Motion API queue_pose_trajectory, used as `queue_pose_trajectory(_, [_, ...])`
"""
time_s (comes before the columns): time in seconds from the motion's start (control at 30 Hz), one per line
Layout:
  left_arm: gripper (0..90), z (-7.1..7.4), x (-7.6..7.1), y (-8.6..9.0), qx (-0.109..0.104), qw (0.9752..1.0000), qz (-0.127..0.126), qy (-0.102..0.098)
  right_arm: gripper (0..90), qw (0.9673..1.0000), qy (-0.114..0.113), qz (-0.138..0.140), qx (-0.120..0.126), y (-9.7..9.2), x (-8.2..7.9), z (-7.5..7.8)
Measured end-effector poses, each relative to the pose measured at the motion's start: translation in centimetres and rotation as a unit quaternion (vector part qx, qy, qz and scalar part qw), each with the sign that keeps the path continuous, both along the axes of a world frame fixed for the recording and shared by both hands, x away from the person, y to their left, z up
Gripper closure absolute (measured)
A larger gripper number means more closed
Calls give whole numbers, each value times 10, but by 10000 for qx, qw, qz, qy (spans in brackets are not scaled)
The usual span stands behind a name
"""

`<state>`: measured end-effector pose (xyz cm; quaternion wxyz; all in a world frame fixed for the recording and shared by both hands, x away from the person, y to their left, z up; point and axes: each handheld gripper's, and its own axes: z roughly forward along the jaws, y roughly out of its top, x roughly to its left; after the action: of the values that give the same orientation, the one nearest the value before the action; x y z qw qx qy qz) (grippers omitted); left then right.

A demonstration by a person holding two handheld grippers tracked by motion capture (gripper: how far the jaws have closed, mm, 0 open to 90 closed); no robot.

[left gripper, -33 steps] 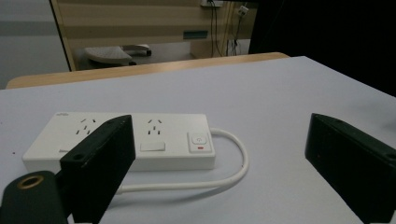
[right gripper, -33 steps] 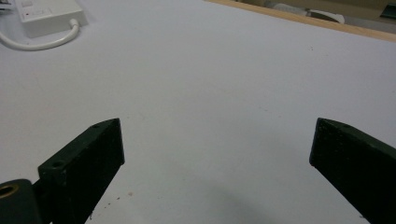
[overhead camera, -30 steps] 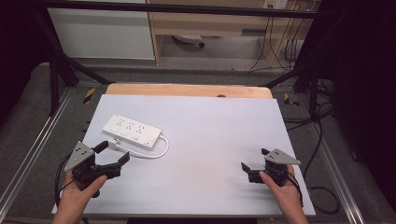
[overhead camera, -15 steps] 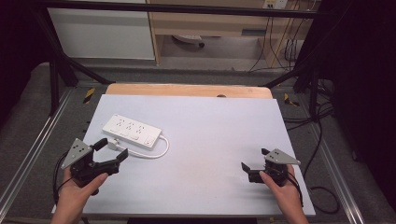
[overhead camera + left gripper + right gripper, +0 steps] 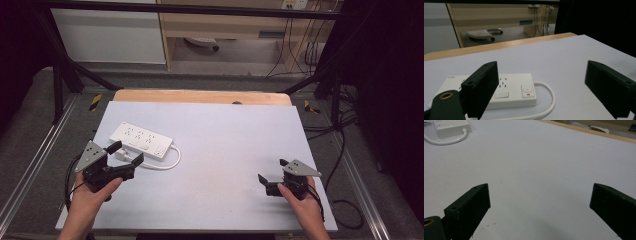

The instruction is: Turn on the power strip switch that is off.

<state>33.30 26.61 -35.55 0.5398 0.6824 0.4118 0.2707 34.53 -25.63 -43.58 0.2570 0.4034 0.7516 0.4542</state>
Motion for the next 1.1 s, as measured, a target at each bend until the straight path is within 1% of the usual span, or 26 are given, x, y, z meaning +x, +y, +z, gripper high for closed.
queue_pose_trajectory(0.2, [141,0,6,-5,80,10000,-25,17,35,10000,-10,6,21,0,0,1])
queue_pose_trajectory(0.3, [153,0,10,-7,74,10000,-33,28,35,10000,-12,0,26,0,0,1])
queue_pose_trajectory(0.5, [155,-2,21,-10,130,9999,-49,57,35,10000,3,-2,27,0,-1,1])
queue_pose_trajectory(0.67, [171,-3,29,-11,138,9999,-6,62,35,10000,-25,-12,32,0,-1,1])
queue_pose_trajectory(0.87, [238,-4,34,-11,138,9999,-22,47,35,10000,-23,-7,29,0,-1,1])
queue_pose_trajectory(1.03, [258,-5,37,-10,154,9999,2,31,35,10000,-15,-9,26,0,-1,1])
queue_pose_trajectory(1.07, [295,-6,38,-10,149,9999,12,25,35,10000,-25,-4,25,0,-1,1])
queue_pose_trajectory(1.1, [304,-6,39,-10,133,9999,15,42,35,10000,-29,-3,27,0,-1,1])
